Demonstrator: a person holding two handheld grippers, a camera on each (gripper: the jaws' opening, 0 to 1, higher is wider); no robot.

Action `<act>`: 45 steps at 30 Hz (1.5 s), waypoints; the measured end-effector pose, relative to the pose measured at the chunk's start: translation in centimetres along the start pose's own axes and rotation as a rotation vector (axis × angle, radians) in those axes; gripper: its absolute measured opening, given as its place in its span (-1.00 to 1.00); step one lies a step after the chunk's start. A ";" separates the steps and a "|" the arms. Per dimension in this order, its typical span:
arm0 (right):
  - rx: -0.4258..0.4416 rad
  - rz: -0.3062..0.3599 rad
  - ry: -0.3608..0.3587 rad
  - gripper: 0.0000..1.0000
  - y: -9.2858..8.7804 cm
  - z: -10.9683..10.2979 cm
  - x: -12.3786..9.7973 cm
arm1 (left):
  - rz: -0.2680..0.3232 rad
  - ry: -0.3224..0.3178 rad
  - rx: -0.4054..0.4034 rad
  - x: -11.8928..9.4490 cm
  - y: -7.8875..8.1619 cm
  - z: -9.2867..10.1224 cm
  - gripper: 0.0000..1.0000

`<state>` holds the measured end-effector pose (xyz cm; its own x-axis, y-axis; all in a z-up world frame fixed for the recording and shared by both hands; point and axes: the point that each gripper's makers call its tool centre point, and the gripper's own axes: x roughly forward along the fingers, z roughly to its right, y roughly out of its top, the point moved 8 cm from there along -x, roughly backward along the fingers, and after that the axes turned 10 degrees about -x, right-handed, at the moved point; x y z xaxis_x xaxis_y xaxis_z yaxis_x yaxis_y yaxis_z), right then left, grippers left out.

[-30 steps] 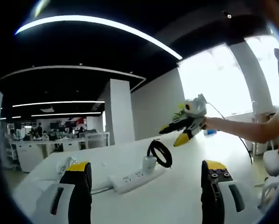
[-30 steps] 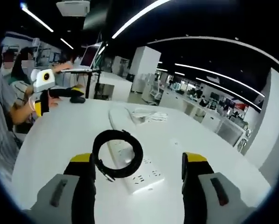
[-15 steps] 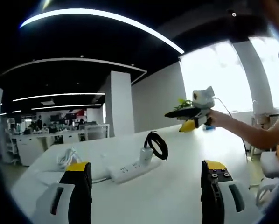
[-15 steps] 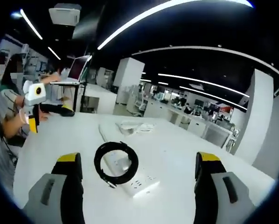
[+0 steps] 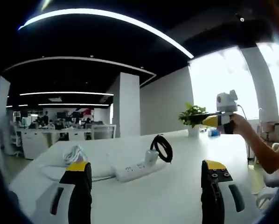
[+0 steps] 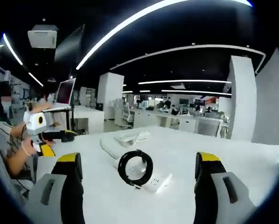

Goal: Straighten the power strip on the desk, plug the charger into it

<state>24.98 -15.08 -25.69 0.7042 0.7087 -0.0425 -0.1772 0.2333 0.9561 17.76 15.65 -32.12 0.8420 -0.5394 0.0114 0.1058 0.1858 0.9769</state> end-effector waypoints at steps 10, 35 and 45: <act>-0.008 -0.064 -0.081 1.00 -2.5 -2.7 -3.4 | -0.004 0.086 0.064 -1.0 -0.2 0.2 0.99; 0.088 -0.016 -0.220 0.98 -5.4 -6.8 -9.3 | -0.042 0.162 0.046 -3.8 -2.8 0.7 0.99; 0.111 -0.057 -0.240 0.99 -7.6 -7.4 -9.7 | -0.056 0.185 0.010 -5.7 -3.9 0.5 0.99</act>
<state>14.41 -18.74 -34.68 0.8562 0.5151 -0.0400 -0.0654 0.1850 0.9806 12.26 17.56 -35.88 0.9179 -0.3883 -0.0817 0.1509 0.1510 0.9770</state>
